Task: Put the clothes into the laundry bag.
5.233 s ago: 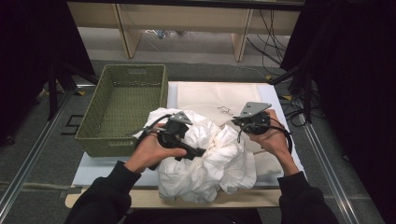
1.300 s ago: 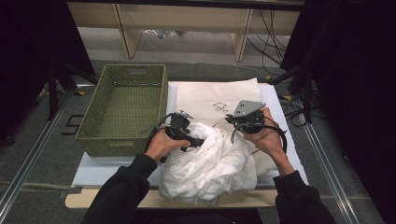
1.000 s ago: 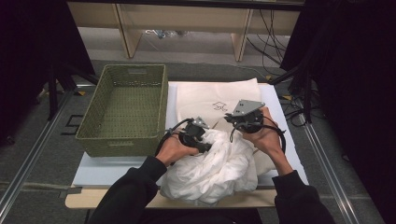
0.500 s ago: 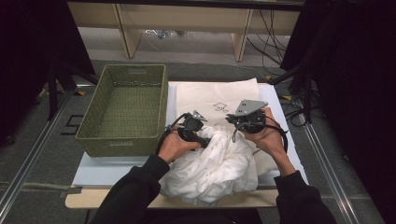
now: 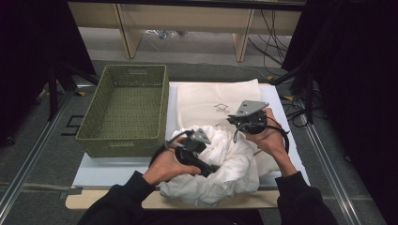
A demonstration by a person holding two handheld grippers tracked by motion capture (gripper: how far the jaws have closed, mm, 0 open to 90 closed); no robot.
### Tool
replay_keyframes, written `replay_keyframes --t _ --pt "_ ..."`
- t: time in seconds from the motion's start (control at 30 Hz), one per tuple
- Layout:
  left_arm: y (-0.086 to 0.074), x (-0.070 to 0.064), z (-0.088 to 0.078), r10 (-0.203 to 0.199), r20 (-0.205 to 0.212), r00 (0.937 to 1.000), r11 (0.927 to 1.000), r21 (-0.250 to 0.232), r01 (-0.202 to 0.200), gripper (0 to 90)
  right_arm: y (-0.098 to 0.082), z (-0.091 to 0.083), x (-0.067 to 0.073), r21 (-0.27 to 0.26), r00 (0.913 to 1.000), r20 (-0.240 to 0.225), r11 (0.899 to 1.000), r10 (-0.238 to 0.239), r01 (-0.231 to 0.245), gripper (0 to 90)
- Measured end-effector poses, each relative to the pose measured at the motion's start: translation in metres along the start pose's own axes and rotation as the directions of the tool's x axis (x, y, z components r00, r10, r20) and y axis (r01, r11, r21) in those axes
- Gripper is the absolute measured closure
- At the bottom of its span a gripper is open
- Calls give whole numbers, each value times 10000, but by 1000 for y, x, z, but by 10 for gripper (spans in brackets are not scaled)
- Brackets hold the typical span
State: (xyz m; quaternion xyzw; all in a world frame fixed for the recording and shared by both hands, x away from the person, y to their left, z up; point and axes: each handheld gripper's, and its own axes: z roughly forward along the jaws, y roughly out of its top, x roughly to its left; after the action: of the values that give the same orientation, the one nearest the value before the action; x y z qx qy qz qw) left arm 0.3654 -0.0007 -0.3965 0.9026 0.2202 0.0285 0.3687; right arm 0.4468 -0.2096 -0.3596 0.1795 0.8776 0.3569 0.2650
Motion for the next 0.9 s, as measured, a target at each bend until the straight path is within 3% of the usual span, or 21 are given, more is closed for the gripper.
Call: replay_keyframes --t 0.07,0.1,0.13,0.17,0.2,0.23,0.27,0.3,0.37,0.43,0.53,0.6,0.7,0.8,0.9 --pt "-2 3 18 512 -164 9986 9981 337 -507 145 0 -1 0 14 10000 26 10000 -38 38 882" --pt "-2 4 28 195 -103 9998 9996 226 -193 138 1 -1 0 5 10000 32 10000 -77 77 882" --pt "-3 8 36 165 -115 9998 9993 331 -161 106 1 -1 1 34 10000 83 10000 33 -33 883" --pt "-4 9 44 -189 -144 9997 9995 266 193 76 1 -2 1 82 9999 77 9999 108 -108 883" --pt "-3 11 48 66 -408 9991 9992 403 -49 125 0 -1 1 66 10000 47 10000 52 -52 883" --pt "-2 13 49 301 -527 9982 9990 351 -283 289 0 -2 1 61 10000 22 10000 29 -29 883" --pt "0 15 47 465 -489 9977 9986 269 -452 526 0 -2 0 17 10000 15 10000 -85 85 884" --pt "1 15 46 321 -540 9980 9994 131 -314 626 0 -3 0 -62 10000 89 10000 -25 25 884" --pt "5 15 41 306 -965 9949 9995 0 -308 712 1 -7 0 -193 10000 26 9998 9 -9 885" --pt "9 17 37 -358 -1632 9859 9974 -676 250 733 2 -10 1 -279 9998 3 9995 174 -174 885" --pt "20 26 25 -822 -2203 9720 9912 -1192 568 740 6 -13 4 -375 10000 -13 9993 -39 39 885" --pt "26 34 20 -1335 -2368 9623 9817 -1645 958 740 8 -15 5 -433 10000 -9 9990 -65 65 885" --pt "30 41 26 -1818 -2339 9551 9704 -1998 1358 733 11 -18 4 -519 9999 93 9986 112 -107 885" --pt "26 44 51 -1861 -2180 9580 9739 -1701 1504 709 6 -16 1 -411 9998 37 9990 172 -170 886" --pt "15 57 70 -2922 -1643 9421 9446 -2038 2575 676 -2 -13 0 -323 9993 -174 9990 317 -322 886"
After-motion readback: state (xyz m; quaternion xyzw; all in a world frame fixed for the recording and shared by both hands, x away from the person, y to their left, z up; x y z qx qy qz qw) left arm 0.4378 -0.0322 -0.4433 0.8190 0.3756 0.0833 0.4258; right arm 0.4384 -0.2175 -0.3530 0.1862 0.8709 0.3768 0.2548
